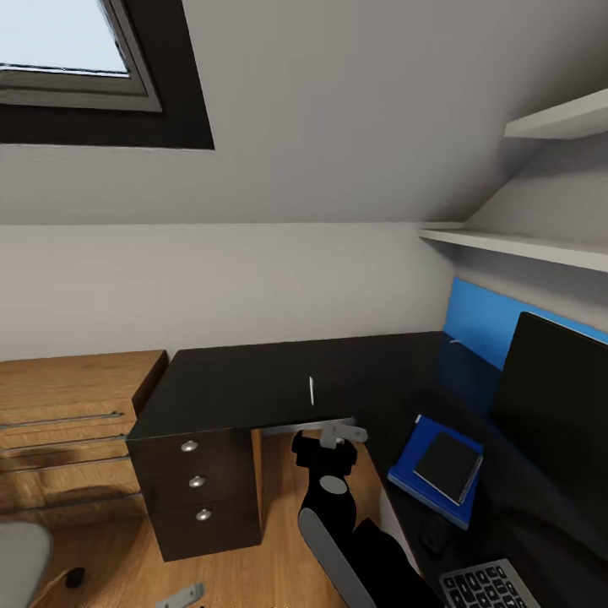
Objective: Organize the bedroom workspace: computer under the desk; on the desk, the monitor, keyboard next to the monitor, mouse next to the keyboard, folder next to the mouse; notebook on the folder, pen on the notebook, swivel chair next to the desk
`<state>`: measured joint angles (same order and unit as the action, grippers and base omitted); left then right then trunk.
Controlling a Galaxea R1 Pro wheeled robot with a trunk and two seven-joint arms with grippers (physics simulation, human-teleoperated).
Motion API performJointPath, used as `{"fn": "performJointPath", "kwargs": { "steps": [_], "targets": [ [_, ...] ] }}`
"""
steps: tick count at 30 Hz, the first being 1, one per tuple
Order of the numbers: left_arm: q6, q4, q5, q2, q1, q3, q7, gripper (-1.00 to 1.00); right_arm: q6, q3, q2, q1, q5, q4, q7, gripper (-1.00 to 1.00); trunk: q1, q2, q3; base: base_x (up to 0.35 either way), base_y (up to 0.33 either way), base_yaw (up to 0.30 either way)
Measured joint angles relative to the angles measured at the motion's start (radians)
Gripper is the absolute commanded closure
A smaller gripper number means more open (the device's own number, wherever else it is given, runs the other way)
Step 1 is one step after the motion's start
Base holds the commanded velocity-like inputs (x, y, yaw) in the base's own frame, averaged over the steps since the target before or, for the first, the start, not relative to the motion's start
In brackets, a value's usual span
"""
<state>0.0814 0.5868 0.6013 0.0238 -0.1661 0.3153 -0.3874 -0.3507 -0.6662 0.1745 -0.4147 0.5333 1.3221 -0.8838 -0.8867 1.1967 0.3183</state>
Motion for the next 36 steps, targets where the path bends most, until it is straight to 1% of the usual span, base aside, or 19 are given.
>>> {"fn": "performJointPath", "kwargs": {
  "steps": [3, 4, 5, 6, 10, 11, 12, 13, 14, 15, 16, 18, 21, 22, 23, 24, 26, 27, 36],
  "targets": [
    [0.002, -0.045, 0.002, 0.001, 0.001, 0.000, 0.002, -1.00, 0.000, 0.001, 0.000, 0.000, -0.009, -0.009, 0.001, -1.00, 0.000, 0.000, 0.004, 0.000, 0.000, 0.187],
    [0.003, -0.083, 0.003, 0.001, 0.001, 0.000, 0.002, -1.00, 0.000, 0.001, 0.000, 0.000, -0.011, -0.013, 0.002, -1.00, 0.000, 0.000, 0.005, 0.000, 0.000, 0.177],
    [0.007, -0.148, 0.003, 0.001, 0.002, -0.002, 0.003, -1.00, 0.000, 0.001, 0.000, 0.000, -0.013, -0.020, 0.003, -1.00, 0.000, 0.000, 0.006, 0.000, 0.000, 0.175],
    [0.020, -0.191, 0.002, 0.002, 0.001, -0.002, 0.003, -1.00, 0.000, 0.001, 0.000, 0.000, -0.015, -0.022, 0.003, -1.00, 0.000, 0.000, 0.007, 0.000, 0.000, 0.174],
    [0.085, -0.274, 0.004, 0.002, 0.001, -0.002, 0.005, -1.00, 0.000, 0.002, 0.000, 0.000, -0.017, -0.025, 0.003, -1.00, 0.000, 0.000, 0.012, 0.000, 0.000, 0.173],
    [0.133, -0.323, 0.005, 0.001, 0.001, -0.002, 0.010, -1.00, 0.000, 0.002, 0.000, 0.000, -0.018, -0.026, 0.003, -1.00, 0.000, 0.000, 0.014, 0.000, 0.000, 0.171],
    [0.161, -0.351, 0.005, 0.001, 0.001, -0.001, 0.015, -1.00, 0.000, 0.003, 0.000, 0.000, -0.018, -0.026, 0.003, -1.00, 0.000, 0.000, 0.015, 0.000, 0.000, 0.171],
    [0.275, -0.450, 0.009, 0.000, 0.002, -0.005, 0.060, -1.00, -0.001, 0.004, 0.000, 0.000, -0.018, -0.027, 0.002, -1.00, 0.000, 0.000, 0.016, 0.000, 0.000, 0.170],
    [0.364, -0.508, 0.014, 0.002, 0.001, -0.004, 0.108, -1.00, -0.001, 0.004, 0.000, 0.000, -0.019, -0.027, 0.002, -1.00, 0.000, 0.000, 0.017, 0.000, 0.000, 0.170],
    [0.392, -0.520, 0.016, 0.002, 0.001, -0.002, 0.123, -1.00, -0.001, 0.004, 0.000, 0.000, -0.019, -0.027, 0.001, -1.00, 0.000, 0.000, 0.019, 0.000, 0.000, 0.170],
    [0.439, -0.536, 0.022, 0.003, 0.001, -0.003, 0.144, -1.00, -0.001, 0.005, 0.000, 0.000, -0.020, -0.027, 0.001, -1.00, 0.000, 0.000, 0.020, 0.000, 0.000, 0.169],
    [0.476, -0.546, 0.028, 0.003, 0.001, -0.003, 0.158, -1.00, -0.001, 0.005, 0.000, 0.000, -0.020, -0.027, 0.001, -1.00, 0.000, 0.000, 0.022, 0.000, 0.000, 0.169],
    [0.514, -0.555, 0.033, 0.002, 0.001, -0.003, 0.171, -1.00, 0.000, 0.005, 0.000, 0.000, -0.021, -0.027, 0.001, -1.00, 0.000, 0.000, 0.026, 0.000, 0.000, 0.169],
    [0.529, -0.558, 0.035, 0.002, 0.001, -0.003, 0.175, -1.00, 0.000, 0.005, 0.000, 0.000, -0.027, -0.027, 0.001, -1.00, 0.000, 0.000, 0.027, 0.043, 0.000, 0.132],
    [0.548, -0.562, 0.038, 0.003, 0.001, -0.003, 0.180, -1.00, 0.000, 0.004, 0.000, 0.000, -0.059, -0.028, 0.001, -1.00, 0.000, 0.000, 0.028, 0.138, 0.000, 0.084],
    [0.551, -0.563, 0.038, 0.003, 0.001, -0.003, 0.180, -1.00, 0.001, 0.003, 0.000, 0.000, -0.076, -0.028, 0.001, -1.00, 0.000, 0.000, 0.029, 0.176, 0.000, 0.067],
    [0.552, -0.564, 0.039, 0.002, 0.001, -0.003, 0.181, -1.00, 0.002, 0.002, 0.000, 0.000, -0.099, -0.029, 0.001, -1.00, 0.000, 0.000, 0.030, 0.268, 0.000, 0.027],
    [0.553, -0.564, 0.039, 0.001, 0.001, -0.003, 0.182, -1.00, 0.001, 0.004, 0.000, 0.000, -0.119, -0.057, 0.005, -1.00, 0.001, 0.000, 0.030, 0.309, 0.000, 0.009],
    [0.553, -0.565, 0.039, 0.001, 0.001, -0.003, 0.182, -1.00, 0.001, 0.006, 0.000, 0.000, -0.127, -0.076, 0.004, -1.00, 0.001, 0.000, 0.030, 0.324, 0.000, 0.002]
  ]
}}
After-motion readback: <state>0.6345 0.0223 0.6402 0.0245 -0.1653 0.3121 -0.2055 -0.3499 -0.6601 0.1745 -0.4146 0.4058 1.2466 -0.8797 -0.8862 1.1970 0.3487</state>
